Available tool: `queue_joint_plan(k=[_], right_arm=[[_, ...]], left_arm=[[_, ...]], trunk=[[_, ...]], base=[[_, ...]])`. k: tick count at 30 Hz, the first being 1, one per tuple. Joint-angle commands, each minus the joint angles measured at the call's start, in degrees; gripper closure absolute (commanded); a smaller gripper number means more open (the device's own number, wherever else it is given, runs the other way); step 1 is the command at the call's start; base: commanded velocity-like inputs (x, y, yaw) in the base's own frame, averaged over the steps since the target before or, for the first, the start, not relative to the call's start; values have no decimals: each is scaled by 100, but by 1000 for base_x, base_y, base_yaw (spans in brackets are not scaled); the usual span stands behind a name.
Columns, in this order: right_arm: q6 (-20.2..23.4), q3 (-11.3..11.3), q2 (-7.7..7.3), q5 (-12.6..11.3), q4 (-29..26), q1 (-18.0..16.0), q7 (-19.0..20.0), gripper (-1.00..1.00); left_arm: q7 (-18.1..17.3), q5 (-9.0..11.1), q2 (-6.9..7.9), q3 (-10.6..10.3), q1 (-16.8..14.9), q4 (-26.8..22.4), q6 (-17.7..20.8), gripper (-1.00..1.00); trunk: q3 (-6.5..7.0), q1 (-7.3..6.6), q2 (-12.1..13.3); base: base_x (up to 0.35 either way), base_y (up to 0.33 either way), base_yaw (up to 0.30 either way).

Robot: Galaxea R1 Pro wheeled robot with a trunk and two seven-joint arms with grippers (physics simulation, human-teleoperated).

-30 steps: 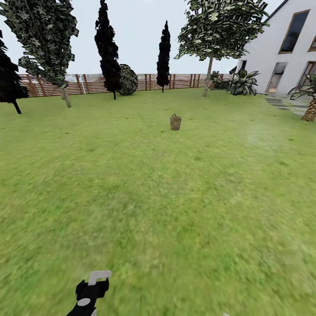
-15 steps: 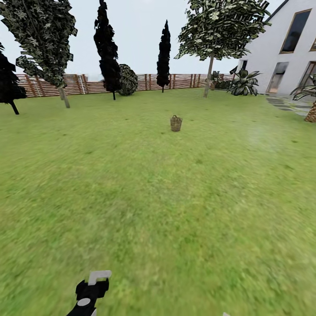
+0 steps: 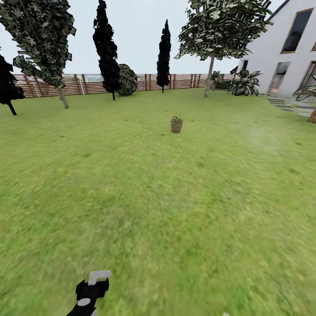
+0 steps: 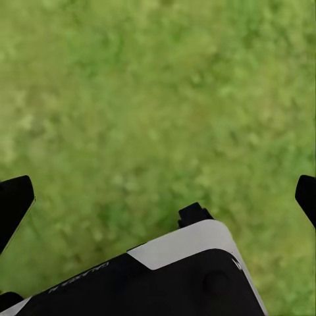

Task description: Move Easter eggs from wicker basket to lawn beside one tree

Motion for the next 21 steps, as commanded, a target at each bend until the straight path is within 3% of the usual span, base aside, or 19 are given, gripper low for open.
queue_joint_plan(k=[1, 21], right_arm=[[-29, -18, 4, -45, 2, -4, 1, -100], [-27, -18, 4, -45, 2, -4, 1, -100]], left_arm=[[4, -60, -6, 47, -5, 5, -20, -100], [4, -61, -6, 47, -5, 7, -20, -100]], trunk=[[-10, 6, -9], [-10, 6, -9]], base=[[330, 0, 0], [330, 0, 0]])
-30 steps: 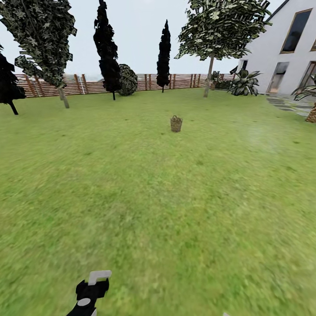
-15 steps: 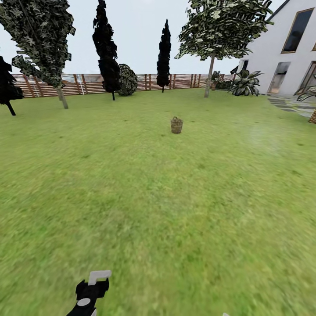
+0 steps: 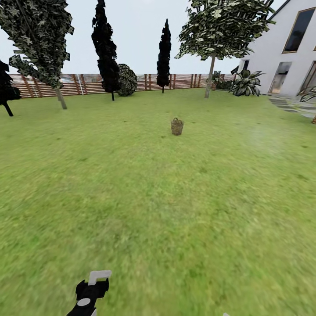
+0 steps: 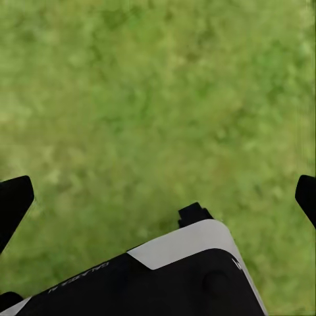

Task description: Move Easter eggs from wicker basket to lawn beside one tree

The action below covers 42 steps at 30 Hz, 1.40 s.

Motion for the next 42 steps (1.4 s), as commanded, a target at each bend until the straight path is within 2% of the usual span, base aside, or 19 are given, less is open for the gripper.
queue_joint_plan(k=[1, 42], right_arm=[[-30, -18, 4, -45, 2, -4, 1, -100], [-29, -18, 4, -46, 2, -4, 1, -100]], left_arm=[[4, -60, -6, 47, -5, 5, -20, -100], [4, -60, 0, 38, -5, 4, -14, -100]], trunk=[[-10, 6, -9], [-10, 6, -9]], base=[[330, 0, 0], [330, 0, 0]])
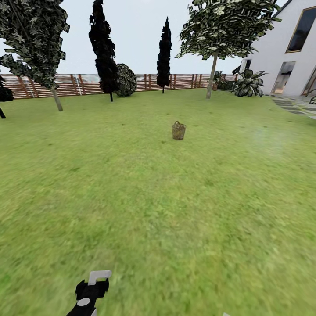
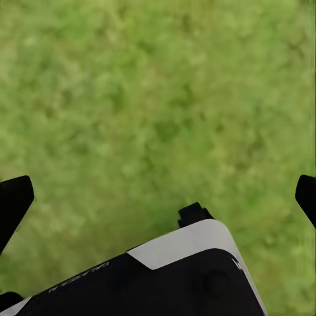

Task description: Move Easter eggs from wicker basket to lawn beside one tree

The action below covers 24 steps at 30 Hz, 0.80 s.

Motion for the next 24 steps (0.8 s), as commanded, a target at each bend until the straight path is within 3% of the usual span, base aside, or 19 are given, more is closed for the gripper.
queue_joint_plan(k=[1, 24], right_arm=[[-30, -18, 4, -45, 2, -4, 1, -100], [-38, -27, -1, -44, 2, -4, 1, -100]], left_arm=[[3, -60, -5, 47, -5, 5, -19, -100], [3, -60, -10, 47, -5, 5, -16, -100]], trunk=[[-10, 6, -9], [-10, 6, -9]], base=[[330, 0, 0], [330, 0, 0]])
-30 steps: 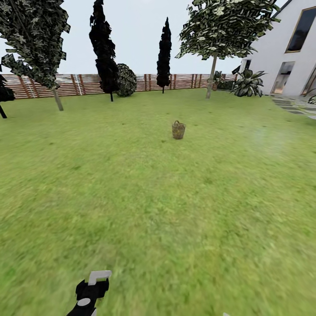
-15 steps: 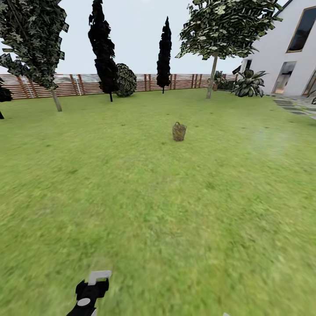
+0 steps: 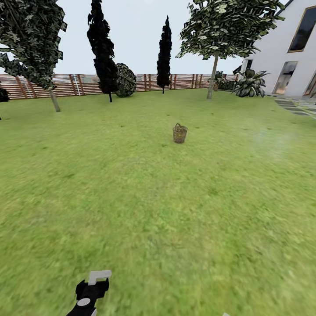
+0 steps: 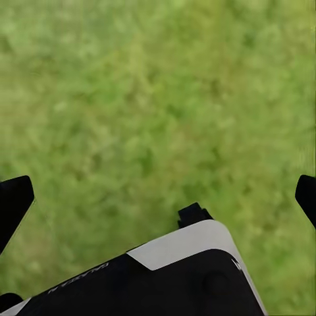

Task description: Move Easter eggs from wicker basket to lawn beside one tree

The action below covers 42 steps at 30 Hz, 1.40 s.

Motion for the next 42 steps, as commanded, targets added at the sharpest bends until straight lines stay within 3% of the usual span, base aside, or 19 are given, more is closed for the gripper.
queue_joint_plan(k=[1, 42], right_arm=[[-30, -18, 3, -46, 2, -4, 1, -100], [-31, -10, 6, -46, 2, -4, 1, -100]], left_arm=[[3, -60, -7, 47, -5, 5, -20, -100], [3, -60, 7, 47, -5, 5, -20, -100]], trunk=[[-10, 6, -9], [-10, 6, -9]], base=[[330, 0, 0], [330, 0, 0]])
